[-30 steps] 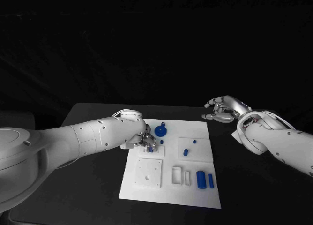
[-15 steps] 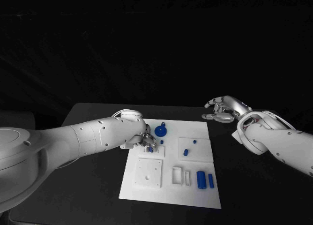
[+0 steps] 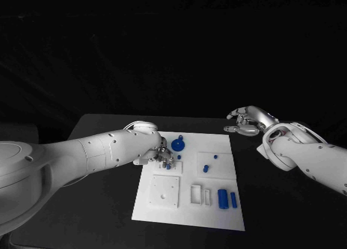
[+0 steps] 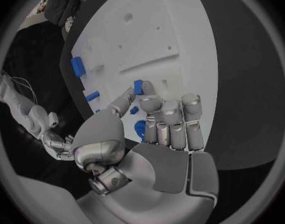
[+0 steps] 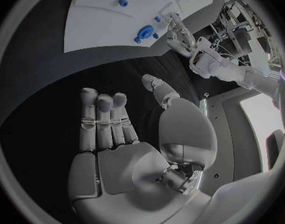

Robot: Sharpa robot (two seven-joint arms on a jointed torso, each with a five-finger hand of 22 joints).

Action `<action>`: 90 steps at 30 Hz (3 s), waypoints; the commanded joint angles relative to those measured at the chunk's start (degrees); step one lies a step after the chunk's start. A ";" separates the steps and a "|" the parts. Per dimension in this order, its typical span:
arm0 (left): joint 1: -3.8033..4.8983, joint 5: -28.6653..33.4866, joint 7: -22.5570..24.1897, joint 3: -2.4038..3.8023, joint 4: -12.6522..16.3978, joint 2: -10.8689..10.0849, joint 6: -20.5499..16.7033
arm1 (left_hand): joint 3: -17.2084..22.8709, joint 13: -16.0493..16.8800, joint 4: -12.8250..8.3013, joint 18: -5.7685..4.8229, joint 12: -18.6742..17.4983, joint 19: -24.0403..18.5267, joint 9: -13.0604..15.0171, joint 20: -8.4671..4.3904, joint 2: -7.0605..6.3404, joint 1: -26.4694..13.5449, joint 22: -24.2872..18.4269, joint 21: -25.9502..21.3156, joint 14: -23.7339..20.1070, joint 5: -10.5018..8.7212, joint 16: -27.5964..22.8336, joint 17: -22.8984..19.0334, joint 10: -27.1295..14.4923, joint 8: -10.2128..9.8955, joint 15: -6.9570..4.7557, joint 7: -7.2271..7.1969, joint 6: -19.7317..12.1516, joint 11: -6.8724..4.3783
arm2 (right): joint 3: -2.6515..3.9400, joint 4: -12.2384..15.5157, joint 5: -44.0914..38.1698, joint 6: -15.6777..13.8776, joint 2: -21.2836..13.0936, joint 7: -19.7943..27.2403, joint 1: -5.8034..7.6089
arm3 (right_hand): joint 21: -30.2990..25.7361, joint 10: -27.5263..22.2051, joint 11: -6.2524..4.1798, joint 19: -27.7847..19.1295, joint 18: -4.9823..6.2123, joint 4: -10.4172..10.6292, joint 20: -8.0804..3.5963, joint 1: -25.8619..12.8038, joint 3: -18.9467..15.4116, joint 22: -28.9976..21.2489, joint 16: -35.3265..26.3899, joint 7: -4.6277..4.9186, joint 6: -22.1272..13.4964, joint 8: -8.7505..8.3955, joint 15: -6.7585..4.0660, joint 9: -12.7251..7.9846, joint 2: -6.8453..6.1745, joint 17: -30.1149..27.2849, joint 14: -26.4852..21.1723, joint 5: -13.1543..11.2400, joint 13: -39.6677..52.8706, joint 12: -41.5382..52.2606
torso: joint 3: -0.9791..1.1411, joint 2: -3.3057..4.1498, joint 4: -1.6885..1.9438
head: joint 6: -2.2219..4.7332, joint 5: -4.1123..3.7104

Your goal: Assemble the parts on the task board

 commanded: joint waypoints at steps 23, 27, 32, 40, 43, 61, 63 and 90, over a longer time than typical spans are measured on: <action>0.00 0.94 0.85 0.07 2.33 -1.75 -2.38 | 1.55 0.64 2.64 0.70 -0.54 0.16 0.92 -7.17 -3.39 1.59 -0.04 -0.12 -0.29 -0.27 -0.20 -0.01 -0.45 -0.85 -0.48 0.16 -0.24 0.33 | 0.01 0.04 -0.18 0.62 -0.08 0.33 -0.02 | -0.40 -0.46 -0.11 -0.38 3.93 0.15 0.19 -0.21 -0.20 0.10 0.21 0.33 -0.04 0.25 0.14 -0.08 0.16 -0.09 -0.39 0.36 -0.12 0.33 | 0.01 -0.01 -0.01 | 0.13 0.09; 0.02 1.01 0.82 0.15 3.76 -2.86 -3.61 | 1.83 0.71 5.77 0.60 -0.81 -0.01 1.10 -7.04 -4.86 -0.52 -0.25 -0.40 -0.49 -0.26 -0.43 -0.10 -0.61 -1.13 -0.34 0.24 -0.31 0.42 | 0.01 -0.01 -0.04 0.59 -0.14 0.33 -0.03 | -0.41 -0.48 -0.10 -0.40 3.93 0.16 0.20 -0.25 -0.23 0.11 0.22 0.34 -0.08 0.23 0.14 -0.09 0.12 -0.11 -0.41 0.36 -0.13 0.33 | 0.00 -0.04 0.04 | 0.24 0.13; 0.04 1.00 0.65 0.19 5.61 -4.15 -4.74 | 2.91 0.87 9.32 0.71 -1.04 0.04 1.48 -7.09 -6.77 -1.79 -0.35 -0.40 -0.48 -0.26 -0.49 -0.12 -0.52 -1.37 -0.36 0.24 -0.26 0.40 | 0.00 -0.09 -0.04 0.57 -0.19 0.33 -0.04 | -0.42 -0.49 -0.09 -0.41 3.93 0.17 0.20 -0.28 -0.25 0.11 0.22 0.35 -0.11 0.22 0.15 -0.09 0.10 -0.12 -0.42 0.36 -0.14 0.33 | 0.00 -0.03 0.02 | 0.35 0.06; 0.06 0.32 0.97 1.06 9.57 -6.29 -6.92 | 3.51 0.85 11.70 0.78 -1.70 -0.22 1.82 -7.06 -7.98 -1.81 -0.42 -0.45 -0.80 -0.24 -0.94 -0.31 -0.82 -1.88 -0.26 0.40 -0.70 0.58 | -0.02 -0.23 -0.02 0.51 -0.30 0.33 -0.10 | -0.43 -0.51 -0.08 -0.42 3.93 0.20 0.22 -0.32 -0.27 0.12 0.23 0.36 -0.16 0.20 0.16 -0.10 0.07 -0.14 -0.45 0.37 -0.16 0.33 | -0.05 -0.08 0.10 | 0.60 0.18; 0.06 0.19 1.23 1.50 11.12 -7.23 -7.96 | 3.49 0.50 12.01 0.74 -2.26 -0.52 0.84 -6.99 -8.07 -0.90 -0.45 -0.52 -0.95 -0.27 -1.19 -0.42 -0.66 -4.06 0.34 1.30 -3.81 1.41 | -0.02 -0.27 0.00 0.54 -0.30 0.34 -0.14 | -0.43 -0.52 -0.08 -0.43 3.93 0.21 0.22 -0.33 -0.28 0.13 0.24 0.36 -0.16 0.20 0.16 -0.11 0.06 -0.15 -0.46 0.37 -0.17 0.33 | -0.06 -0.06 0.07 | 0.69 0.29; -0.61 -3.32 4.63 1.41 21.67 -14.53 -26.09 | 1.16 -3.78 4.78 -1.12 -10.02 -4.33 -3.88 -5.20 -3.96 7.71 -3.06 -5.48 -5.06 -0.10 -9.00 -3.55 -5.17 -9.23 3.46 4.52 -10.17 4.54 | -0.04 0.01 0.22 0.25 -1.02 0.50 -0.96 | -0.44 -0.51 -0.08 -0.43 3.93 0.23 0.22 -0.31 -0.26 0.14 0.27 0.36 -0.15 0.22 0.17 -0.10 0.15 -0.18 -0.47 0.39 -0.19 0.36 | -0.02 -0.06 0.02 | 1.25 0.50; -0.68 -3.53 5.01 1.10 22.66 -15.49 -28.54 | 1.25 -5.20 4.47 -1.70 -12.59 -5.67 -4.45 -4.63 -4.15 8.03 -4.05 -7.46 -6.31 -0.24 -11.83 -4.73 -6.49 -9.55 4.19 5.04 -10.84 5.16 | -0.04 -0.03 0.22 0.22 -1.09 0.50 -1.04 | -0.43 -0.50 -0.08 -0.42 3.93 0.23 0.22 -0.28 -0.25 0.15 0.29 0.36 -0.15 0.22 0.17 -0.10 0.17 -0.19 -0.47 0.39 -0.20 0.37 | -0.04 -0.09 0.04 | 1.28 0.43; -3.32 -3.67 6.23 -2.71 23.28 -17.00 -28.77 | 0.37 -12.77 5.67 -3.10 -24.80 -8.22 -8.60 -1.52 -7.33 10.55 -6.54 -14.35 -7.66 -0.21 -23.39 -6.00 -7.39 -4.31 7.91 6.39 -13.58 6.63 | -0.06 0.06 0.23 0.08 -1.56 0.42 -1.33 | -0.39 -0.42 -0.10 -0.35 3.93 0.15 0.19 -0.05 -0.17 0.20 0.41 0.34 -0.09 0.28 0.14 -0.09 0.29 -0.25 -0.42 0.40 -0.24 0.47 | 0.05 0.02 -0.05 | 1.13 0.20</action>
